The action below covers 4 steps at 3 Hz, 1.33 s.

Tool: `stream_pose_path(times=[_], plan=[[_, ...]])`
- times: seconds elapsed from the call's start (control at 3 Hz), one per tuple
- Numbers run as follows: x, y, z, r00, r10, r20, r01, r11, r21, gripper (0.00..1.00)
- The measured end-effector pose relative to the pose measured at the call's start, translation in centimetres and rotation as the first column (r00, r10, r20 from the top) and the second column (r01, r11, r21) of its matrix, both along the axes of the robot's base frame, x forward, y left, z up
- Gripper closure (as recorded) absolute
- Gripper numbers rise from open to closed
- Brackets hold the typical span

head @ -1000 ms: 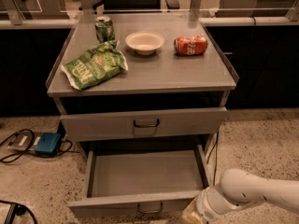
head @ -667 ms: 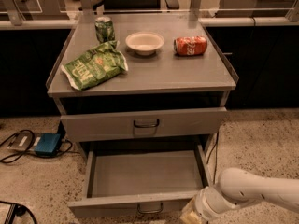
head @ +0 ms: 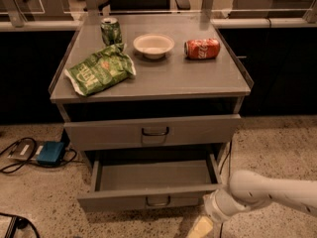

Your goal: Close middle drawer

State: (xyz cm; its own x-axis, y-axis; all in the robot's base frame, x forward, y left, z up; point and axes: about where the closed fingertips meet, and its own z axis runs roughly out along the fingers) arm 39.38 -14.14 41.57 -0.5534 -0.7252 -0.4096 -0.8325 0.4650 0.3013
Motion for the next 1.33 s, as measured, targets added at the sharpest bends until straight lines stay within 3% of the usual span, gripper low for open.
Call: stream_pose_path(times=[0.33,1.0,1.33], plan=[[4.0,-1.4,-1.1,0.9981,-0.059,-0.014,0.059,0.998,-0.005,0.27],[10.4,-4.1,-0.2,0.9886,-0.146,0.037,0.147,0.989,-0.025,0.73],[14.2,-3.7,0.9,0.9756,-0.186,0.117,0.191,0.981,-0.034,1.0]])
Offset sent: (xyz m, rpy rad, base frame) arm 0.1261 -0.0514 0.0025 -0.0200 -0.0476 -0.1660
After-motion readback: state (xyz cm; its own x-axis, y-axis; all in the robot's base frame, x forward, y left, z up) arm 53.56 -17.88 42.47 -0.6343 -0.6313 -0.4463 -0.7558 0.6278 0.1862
